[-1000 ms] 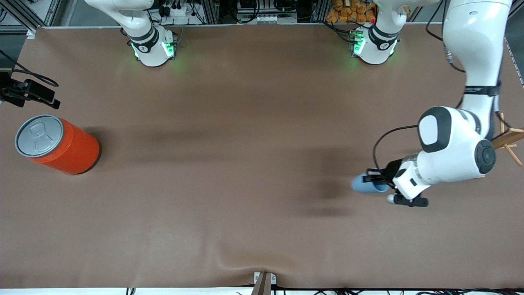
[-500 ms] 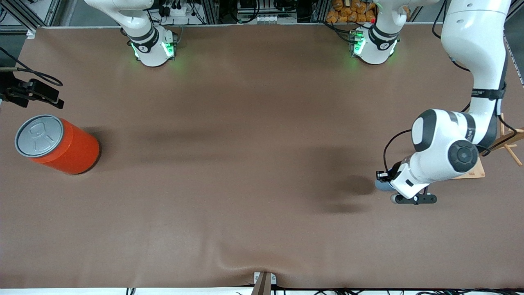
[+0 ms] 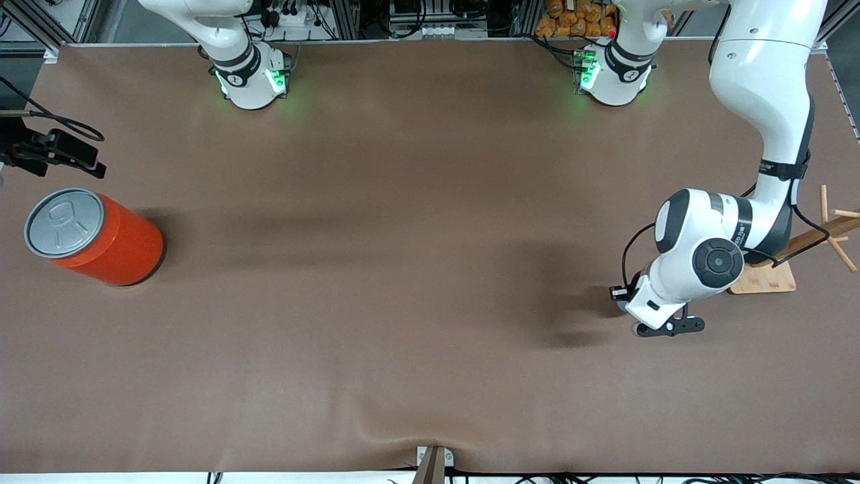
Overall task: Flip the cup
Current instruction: 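Stand the blue cup upright with the left gripper and release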
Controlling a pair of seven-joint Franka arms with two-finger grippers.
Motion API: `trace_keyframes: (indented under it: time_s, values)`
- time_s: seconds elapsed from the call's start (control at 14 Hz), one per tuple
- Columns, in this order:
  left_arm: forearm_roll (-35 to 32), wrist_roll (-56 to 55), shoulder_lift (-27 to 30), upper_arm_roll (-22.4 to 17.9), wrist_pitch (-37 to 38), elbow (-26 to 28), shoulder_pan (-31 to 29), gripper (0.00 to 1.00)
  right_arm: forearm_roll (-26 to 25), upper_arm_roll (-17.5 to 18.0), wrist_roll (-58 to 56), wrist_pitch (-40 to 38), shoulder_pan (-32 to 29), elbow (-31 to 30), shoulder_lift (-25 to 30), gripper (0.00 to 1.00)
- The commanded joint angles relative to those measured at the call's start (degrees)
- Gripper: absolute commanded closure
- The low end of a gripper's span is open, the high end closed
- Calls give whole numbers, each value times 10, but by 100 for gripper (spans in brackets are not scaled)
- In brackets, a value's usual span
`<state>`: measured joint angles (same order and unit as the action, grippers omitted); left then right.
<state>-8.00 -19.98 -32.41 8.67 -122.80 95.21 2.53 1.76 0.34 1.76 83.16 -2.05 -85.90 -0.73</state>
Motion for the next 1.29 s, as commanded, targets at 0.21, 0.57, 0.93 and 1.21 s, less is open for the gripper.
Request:
trace_keyframes:
  time_s: [0.21, 0.57, 0.93, 1.21]
  values:
    - [-15, -6, 45, 5, 21, -11, -6, 0, -4, -1, 2, 0, 10, -3, 10, 0]
    - [-6, -5, 144, 8, 71, -17, -8, 0, -4, -1, 2, 0, 10, -2, 10, 0]
    - [-5, 15, 243, 11, 157, -20, -8, 0, -4, -1, 2, -1, 10, -3, 10, 0]
    - [44, 20, 289, 9, 210, -17, -9, 0, -4, -1, 2, -1, 10, -3, 10, 0]
